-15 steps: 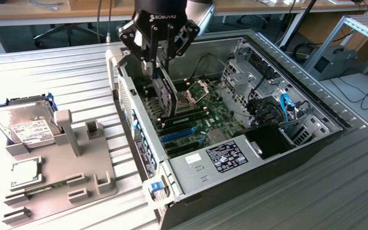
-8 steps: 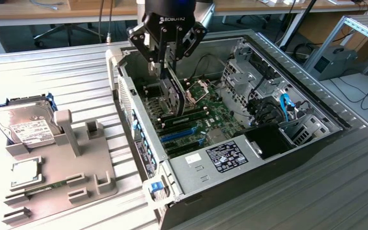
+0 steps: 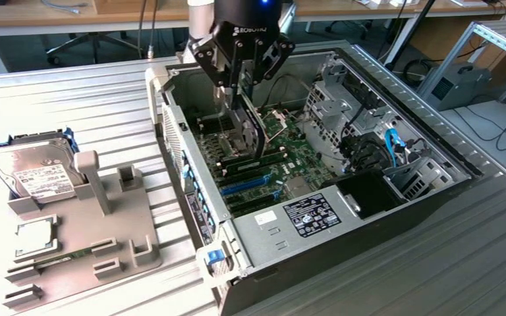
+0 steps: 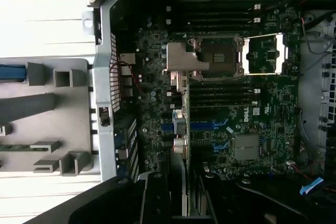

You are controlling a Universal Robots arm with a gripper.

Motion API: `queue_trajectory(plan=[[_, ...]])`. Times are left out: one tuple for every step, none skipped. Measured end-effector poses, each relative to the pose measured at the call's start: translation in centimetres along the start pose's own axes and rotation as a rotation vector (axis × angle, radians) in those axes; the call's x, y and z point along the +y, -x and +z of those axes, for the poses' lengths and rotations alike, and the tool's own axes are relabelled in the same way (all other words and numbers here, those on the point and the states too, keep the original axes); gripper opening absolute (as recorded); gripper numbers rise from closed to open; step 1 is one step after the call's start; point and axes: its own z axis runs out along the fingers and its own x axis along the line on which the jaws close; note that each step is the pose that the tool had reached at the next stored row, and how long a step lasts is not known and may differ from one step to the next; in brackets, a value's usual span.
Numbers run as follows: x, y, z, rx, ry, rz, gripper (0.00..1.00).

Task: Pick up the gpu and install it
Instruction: 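Pick up the gpu and move the gpu toward the slot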

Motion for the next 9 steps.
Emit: queue_trajectory(plan=[[0.01, 0.2, 0.08, 0.0000, 0.0000, 0.000, 0.27], [0.02, 0.3, 0.16, 0.0000, 0.0000, 0.000, 0.27], [0.03, 0.5, 0.28, 0.0000, 0.0000, 0.000, 0.27], [0.04, 0.6, 0.36, 0.0000, 0.0000, 0.000, 0.27], [0.05, 0.8, 0.46, 0.0000, 0.0000, 0.000, 0.27], [0.06, 1.1, 0.62, 0.0000, 0.0001, 0.000, 0.27], [0.09, 1.4, 0.78, 0.0001, -0.0001, 0.000, 0.27], [0.11, 1.8, 0.94, 0.0000, 0.0001, 0.000, 0.27], [0.12, 2.1, 1.04, 0.0000, 0.0001, 0.000, 0.27]])
